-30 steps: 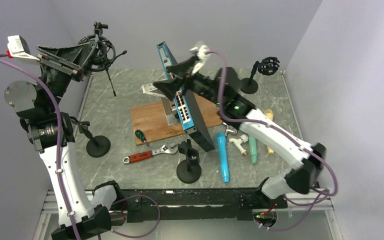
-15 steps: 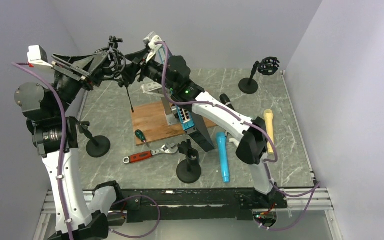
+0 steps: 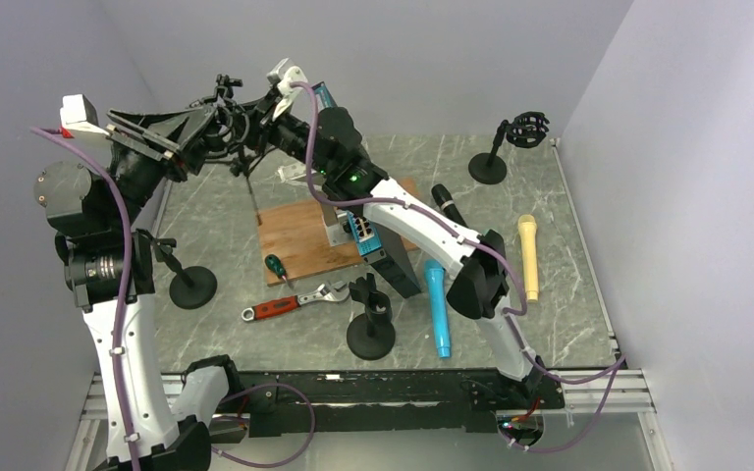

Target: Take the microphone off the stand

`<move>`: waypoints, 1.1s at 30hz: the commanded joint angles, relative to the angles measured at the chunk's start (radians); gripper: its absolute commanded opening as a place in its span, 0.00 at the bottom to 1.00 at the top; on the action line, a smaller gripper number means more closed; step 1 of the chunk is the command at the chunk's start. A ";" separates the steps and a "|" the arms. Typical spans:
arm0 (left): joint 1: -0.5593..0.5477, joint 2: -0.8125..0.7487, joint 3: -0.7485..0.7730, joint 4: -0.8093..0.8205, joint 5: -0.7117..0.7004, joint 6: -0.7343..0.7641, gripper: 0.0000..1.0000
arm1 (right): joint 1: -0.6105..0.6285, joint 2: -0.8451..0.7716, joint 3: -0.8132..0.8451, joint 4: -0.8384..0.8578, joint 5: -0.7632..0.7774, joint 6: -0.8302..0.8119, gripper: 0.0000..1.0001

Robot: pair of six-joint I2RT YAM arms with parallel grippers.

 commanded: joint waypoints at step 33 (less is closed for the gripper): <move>-0.035 0.090 0.105 -0.447 -0.033 0.710 0.64 | -0.130 -0.175 -0.106 0.205 -0.254 0.453 0.00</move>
